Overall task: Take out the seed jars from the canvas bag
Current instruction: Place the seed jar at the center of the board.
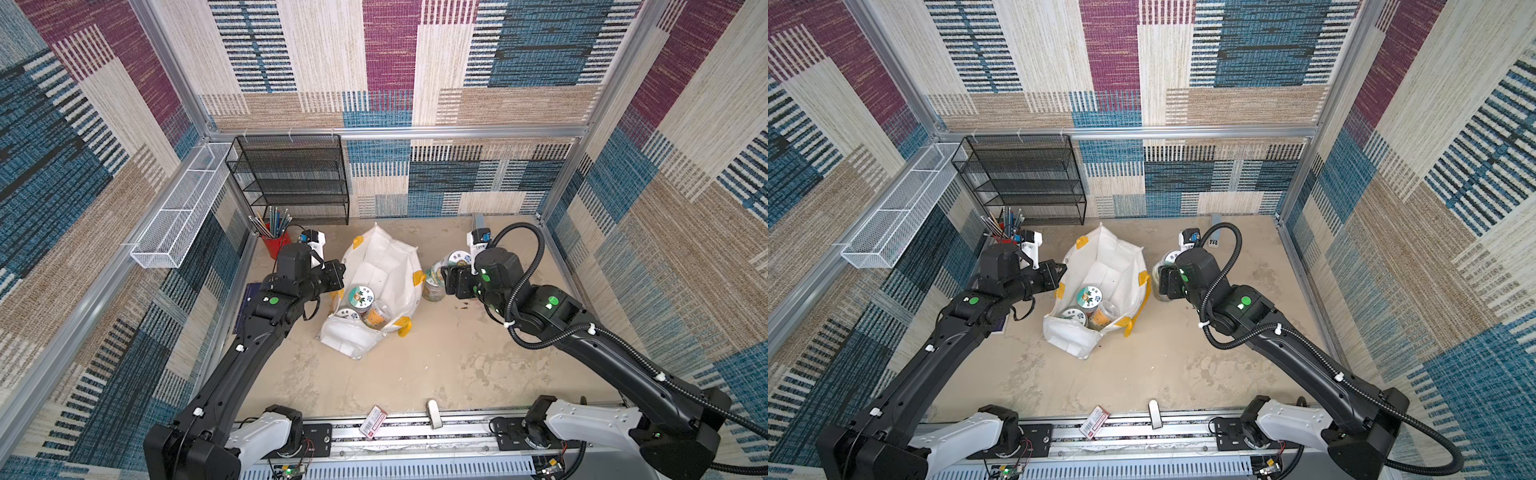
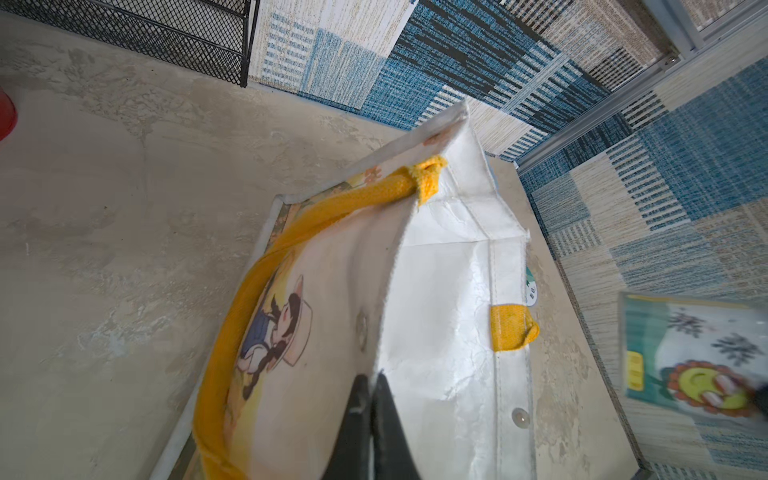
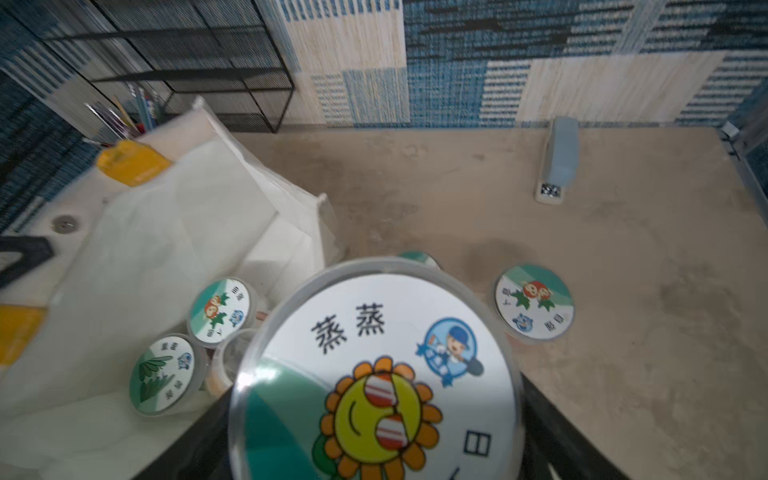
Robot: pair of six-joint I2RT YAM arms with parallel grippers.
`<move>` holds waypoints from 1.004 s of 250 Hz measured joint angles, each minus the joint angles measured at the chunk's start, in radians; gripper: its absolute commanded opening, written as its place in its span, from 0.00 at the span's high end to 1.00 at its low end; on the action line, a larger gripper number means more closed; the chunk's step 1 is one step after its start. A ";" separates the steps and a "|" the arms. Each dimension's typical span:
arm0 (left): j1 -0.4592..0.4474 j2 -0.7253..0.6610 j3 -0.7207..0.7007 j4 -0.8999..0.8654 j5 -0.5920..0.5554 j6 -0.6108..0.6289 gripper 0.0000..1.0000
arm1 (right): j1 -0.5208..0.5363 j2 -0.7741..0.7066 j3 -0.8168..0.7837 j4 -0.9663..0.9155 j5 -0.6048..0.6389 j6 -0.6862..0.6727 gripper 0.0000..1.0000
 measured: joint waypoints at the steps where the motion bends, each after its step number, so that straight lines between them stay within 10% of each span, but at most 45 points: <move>1: 0.000 0.000 0.000 0.000 0.000 0.000 1.00 | -0.001 0.000 -0.003 -0.002 0.000 0.002 0.27; 146: 0.006 -0.006 0.000 0.000 0.011 0.003 1.00 | -0.070 0.115 -0.363 0.023 -0.002 0.151 0.25; 251: 0.008 -0.014 0.010 -0.008 0.034 0.013 1.00 | -0.079 0.148 -0.366 0.117 -0.002 0.161 0.01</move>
